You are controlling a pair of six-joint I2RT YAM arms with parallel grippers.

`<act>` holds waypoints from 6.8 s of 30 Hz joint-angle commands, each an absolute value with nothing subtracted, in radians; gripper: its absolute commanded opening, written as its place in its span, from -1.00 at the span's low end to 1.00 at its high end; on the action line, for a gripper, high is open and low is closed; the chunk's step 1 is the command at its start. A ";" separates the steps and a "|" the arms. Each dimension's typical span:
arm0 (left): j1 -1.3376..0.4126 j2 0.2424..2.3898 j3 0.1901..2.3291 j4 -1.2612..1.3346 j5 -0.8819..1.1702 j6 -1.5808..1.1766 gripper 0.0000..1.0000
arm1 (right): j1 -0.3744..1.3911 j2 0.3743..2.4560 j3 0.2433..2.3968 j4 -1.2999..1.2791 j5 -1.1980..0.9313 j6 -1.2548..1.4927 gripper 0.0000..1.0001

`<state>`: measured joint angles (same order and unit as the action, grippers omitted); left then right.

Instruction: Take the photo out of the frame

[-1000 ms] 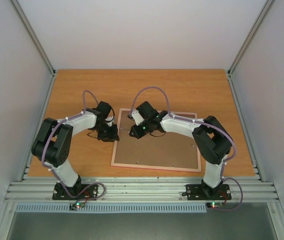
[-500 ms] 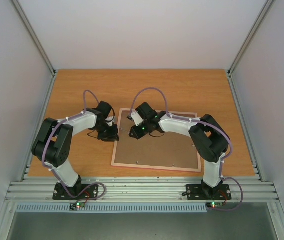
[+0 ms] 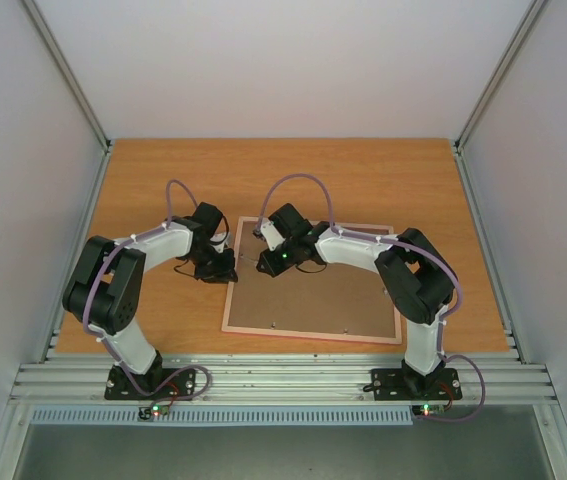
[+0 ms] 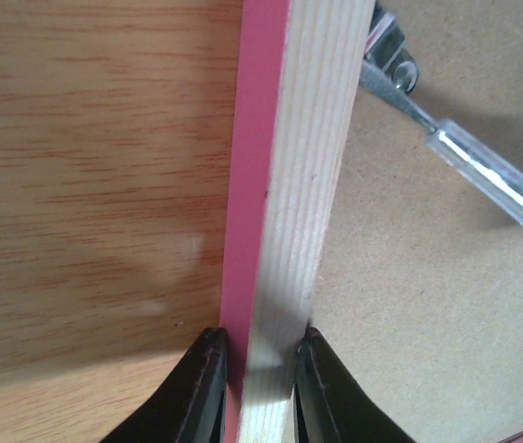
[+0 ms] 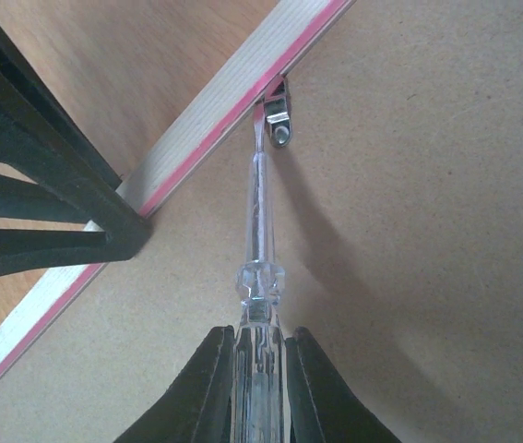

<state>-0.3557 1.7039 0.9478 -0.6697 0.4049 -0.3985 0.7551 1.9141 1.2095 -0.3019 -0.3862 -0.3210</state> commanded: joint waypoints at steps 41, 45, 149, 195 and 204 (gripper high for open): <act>-0.298 1.934 1.286 -0.898 0.207 -0.309 -0.78 | 0.662 1.574 1.035 -0.354 -0.198 -0.347 -0.98; -0.282 2.011 1.417 -0.948 0.162 -0.253 -0.75 | 0.660 1.520 1.009 -0.377 -0.177 -0.346 -0.98; -0.182 2.202 1.664 -0.890 0.357 -0.168 -0.88 | 0.616 1.386 0.901 -0.418 -0.169 -0.360 -0.98; -0.323 1.668 0.987 -0.667 0.475 -0.486 0.02 | 0.778 1.549 0.946 -0.310 -0.480 -0.426 -0.98; -0.337 1.696 0.965 -0.643 0.478 -0.489 -0.40 | 0.842 1.637 0.988 -0.352 -0.578 -0.475 -0.98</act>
<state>-0.3328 1.6886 0.9775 -0.6899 0.4610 -0.4824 0.8181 1.6127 0.9493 -0.3332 -0.5087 -0.4294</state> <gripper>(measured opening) 0.342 0.152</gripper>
